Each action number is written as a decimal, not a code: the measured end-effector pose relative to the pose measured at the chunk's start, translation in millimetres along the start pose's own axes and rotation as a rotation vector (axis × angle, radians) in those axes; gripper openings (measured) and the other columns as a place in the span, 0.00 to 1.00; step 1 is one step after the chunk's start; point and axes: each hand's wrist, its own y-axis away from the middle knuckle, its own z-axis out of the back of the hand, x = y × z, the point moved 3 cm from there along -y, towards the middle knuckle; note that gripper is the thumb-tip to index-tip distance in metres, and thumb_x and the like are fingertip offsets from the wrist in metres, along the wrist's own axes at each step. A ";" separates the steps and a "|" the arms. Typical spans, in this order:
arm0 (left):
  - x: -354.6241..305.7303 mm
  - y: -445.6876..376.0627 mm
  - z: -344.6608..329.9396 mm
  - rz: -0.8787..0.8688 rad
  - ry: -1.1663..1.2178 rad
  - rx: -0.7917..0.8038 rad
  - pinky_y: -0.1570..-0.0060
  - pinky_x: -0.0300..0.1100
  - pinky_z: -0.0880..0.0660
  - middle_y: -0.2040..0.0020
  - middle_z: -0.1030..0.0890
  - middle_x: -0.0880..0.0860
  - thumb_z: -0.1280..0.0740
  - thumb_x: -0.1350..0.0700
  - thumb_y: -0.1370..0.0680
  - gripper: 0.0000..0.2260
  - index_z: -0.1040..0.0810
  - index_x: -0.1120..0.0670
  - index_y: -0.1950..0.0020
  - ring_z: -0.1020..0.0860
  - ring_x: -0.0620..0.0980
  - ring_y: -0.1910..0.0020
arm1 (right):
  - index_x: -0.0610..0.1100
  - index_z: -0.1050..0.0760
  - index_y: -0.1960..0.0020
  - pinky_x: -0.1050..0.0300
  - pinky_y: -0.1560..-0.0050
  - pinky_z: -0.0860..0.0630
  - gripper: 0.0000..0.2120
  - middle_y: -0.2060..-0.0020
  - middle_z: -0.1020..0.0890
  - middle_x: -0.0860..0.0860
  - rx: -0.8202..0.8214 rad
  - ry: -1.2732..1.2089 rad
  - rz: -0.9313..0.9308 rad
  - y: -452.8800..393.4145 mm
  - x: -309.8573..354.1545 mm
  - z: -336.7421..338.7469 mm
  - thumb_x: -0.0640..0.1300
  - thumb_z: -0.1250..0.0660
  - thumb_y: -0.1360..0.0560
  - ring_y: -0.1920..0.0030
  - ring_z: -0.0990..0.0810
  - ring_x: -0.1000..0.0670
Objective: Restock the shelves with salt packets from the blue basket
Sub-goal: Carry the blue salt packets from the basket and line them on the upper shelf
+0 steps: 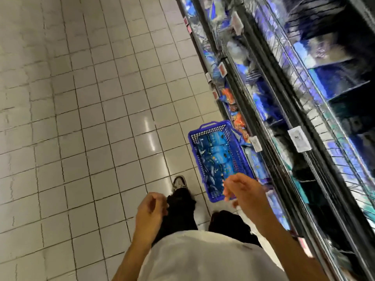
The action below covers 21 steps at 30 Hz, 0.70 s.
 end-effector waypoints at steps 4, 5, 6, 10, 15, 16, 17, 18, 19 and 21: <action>-26.8 -62.9 -33.7 -0.020 -0.126 0.228 0.66 0.31 0.25 0.64 0.18 0.51 0.39 0.59 0.16 0.11 0.22 0.56 0.56 0.21 0.41 0.68 | 0.42 0.24 0.57 0.59 0.75 0.29 0.08 0.71 0.19 0.47 -0.088 -0.042 -0.065 -41.8 -20.9 -1.5 0.37 0.35 0.19 0.72 0.23 0.51; -28.3 -78.9 -44.7 -0.011 -0.155 0.272 0.66 0.30 0.26 0.64 0.18 0.51 0.39 0.59 0.16 0.11 0.22 0.55 0.56 0.21 0.40 0.68 | 0.42 0.24 0.57 0.58 0.75 0.28 0.08 0.70 0.19 0.47 -0.115 -0.030 -0.090 -54.8 -30.9 0.0 0.38 0.35 0.19 0.71 0.21 0.52; -27.6 -95.4 -56.4 -0.003 -0.178 0.309 0.65 0.30 0.26 0.63 0.18 0.51 0.39 0.59 0.16 0.11 0.21 0.55 0.56 0.21 0.40 0.68 | 0.42 0.23 0.57 0.58 0.74 0.27 0.08 0.70 0.18 0.47 -0.148 -0.019 -0.120 -69.4 -43.0 1.7 0.38 0.35 0.19 0.70 0.20 0.52; -3.1 -173.8 -116.1 0.029 -0.281 0.410 0.61 0.39 0.24 0.63 0.17 0.51 0.38 0.57 0.16 0.11 0.21 0.53 0.57 0.21 0.45 0.66 | 0.42 0.23 0.56 0.59 0.76 0.26 0.08 0.72 0.17 0.51 -0.317 -0.070 -0.268 -141.0 -121.2 8.7 0.39 0.36 0.19 0.70 0.18 0.56; 59.2 -285.8 -215.6 0.041 -0.410 0.467 0.51 0.53 0.18 0.60 0.17 0.52 0.38 0.54 0.17 0.10 0.21 0.56 0.53 0.17 0.56 0.57 | 0.44 0.23 0.56 0.55 0.68 0.24 0.07 0.62 0.15 0.44 -0.442 -0.112 -0.440 -251.2 -248.7 6.9 0.40 0.36 0.19 0.62 0.18 0.46; 71.8 -307.1 -236.8 0.026 -0.452 0.473 0.51 0.54 0.19 0.58 0.17 0.52 0.39 0.53 0.17 0.10 0.22 0.56 0.52 0.17 0.57 0.56 | 0.45 0.25 0.56 0.55 0.67 0.25 0.08 0.60 0.16 0.43 -0.440 -0.117 -0.471 -274.8 -274.4 6.1 0.40 0.37 0.18 0.60 0.18 0.46; 84.8 -327.8 -257.7 0.001 -0.507 0.478 0.53 0.52 0.20 0.56 0.18 0.52 0.39 0.51 0.17 0.10 0.23 0.55 0.51 0.18 0.57 0.55 | 0.46 0.25 0.57 0.56 0.68 0.25 0.09 0.59 0.17 0.44 -0.438 -0.112 -0.506 -296.4 -299.7 5.7 0.41 0.37 0.18 0.58 0.18 0.46; 95.2 -347.1 -277.5 -0.039 -0.565 0.479 0.56 0.49 0.23 0.56 0.18 0.51 0.39 0.50 0.17 0.09 0.24 0.55 0.50 0.19 0.56 0.55 | 0.46 0.25 0.58 0.56 0.68 0.25 0.10 0.59 0.17 0.45 -0.436 -0.104 -0.531 -316.7 -323.2 5.3 0.42 0.37 0.18 0.57 0.18 0.45; 104.2 -367.1 -297.6 -0.085 -0.608 0.476 0.58 0.47 0.27 0.55 0.19 0.51 0.39 0.51 0.17 0.09 0.25 0.55 0.49 0.20 0.55 0.55 | 0.46 0.25 0.60 0.56 0.68 0.25 0.11 0.61 0.18 0.45 -0.426 -0.093 -0.548 -336.3 -344.5 5.1 0.42 0.37 0.18 0.57 0.18 0.45; 117.9 -405.3 -334.5 -0.167 -0.659 0.470 0.56 0.46 0.28 0.53 0.19 0.54 0.38 0.53 0.17 0.08 0.25 0.56 0.47 0.21 0.56 0.52 | 0.46 0.25 0.62 0.54 0.67 0.24 0.13 0.63 0.20 0.45 -0.408 -0.080 -0.603 -372.1 -386.4 4.4 0.44 0.37 0.18 0.59 0.20 0.45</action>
